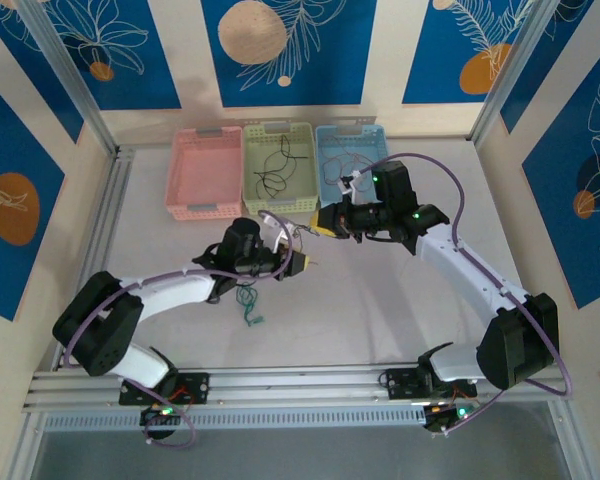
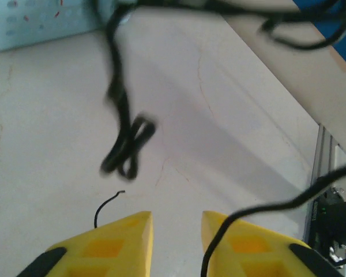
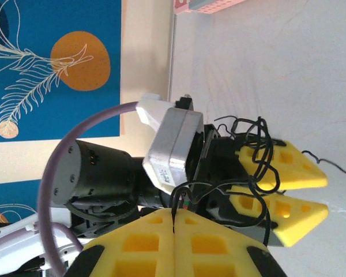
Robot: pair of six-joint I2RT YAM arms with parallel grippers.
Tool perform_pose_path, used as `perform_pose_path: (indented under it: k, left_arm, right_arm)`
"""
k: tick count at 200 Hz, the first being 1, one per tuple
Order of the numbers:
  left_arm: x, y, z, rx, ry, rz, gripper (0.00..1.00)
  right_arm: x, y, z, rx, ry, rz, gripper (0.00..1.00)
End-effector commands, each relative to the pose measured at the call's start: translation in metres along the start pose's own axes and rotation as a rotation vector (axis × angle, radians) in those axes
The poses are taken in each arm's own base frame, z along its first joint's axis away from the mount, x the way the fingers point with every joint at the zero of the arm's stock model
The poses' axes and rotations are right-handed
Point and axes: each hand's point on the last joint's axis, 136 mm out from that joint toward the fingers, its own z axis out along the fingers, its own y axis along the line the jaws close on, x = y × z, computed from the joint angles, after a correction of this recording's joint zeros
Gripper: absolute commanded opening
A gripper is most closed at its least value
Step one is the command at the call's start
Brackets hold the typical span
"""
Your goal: Untangle the cables
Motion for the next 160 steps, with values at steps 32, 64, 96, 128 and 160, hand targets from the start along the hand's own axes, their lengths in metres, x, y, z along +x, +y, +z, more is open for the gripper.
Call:
perform_pose_path:
  k: [32, 64, 96, 128, 160]
  left_arm:
    - [0.002, -0.017, -0.019, 0.048, -0.049, -0.029, 0.00]
    - [0.005, -0.023, -0.036, 0.024, -0.023, -0.029, 0.00]
    - [-0.020, -0.048, -0.061, 0.019, 0.000, -0.017, 0.00]
    - [-0.046, -0.065, -0.097, -0.078, 0.060, 0.040, 0.00]
    - [-0.061, -0.087, -0.126, -0.106, 0.145, 0.093, 0.00]
  right_arm:
    - [-0.010, -0.020, -0.012, 0.064, -0.062, 0.061, 0.00]
    - [-0.015, -0.047, -0.018, 0.128, -0.113, 0.083, 0.02]
    - [-0.020, -0.042, -0.017, 0.135, -0.127, -0.062, 0.40]
    - [-0.028, -0.013, -0.034, 0.142, -0.267, -0.363, 0.52]
    - [-0.015, 0.035, -0.044, 0.025, -0.376, -0.742, 0.56]
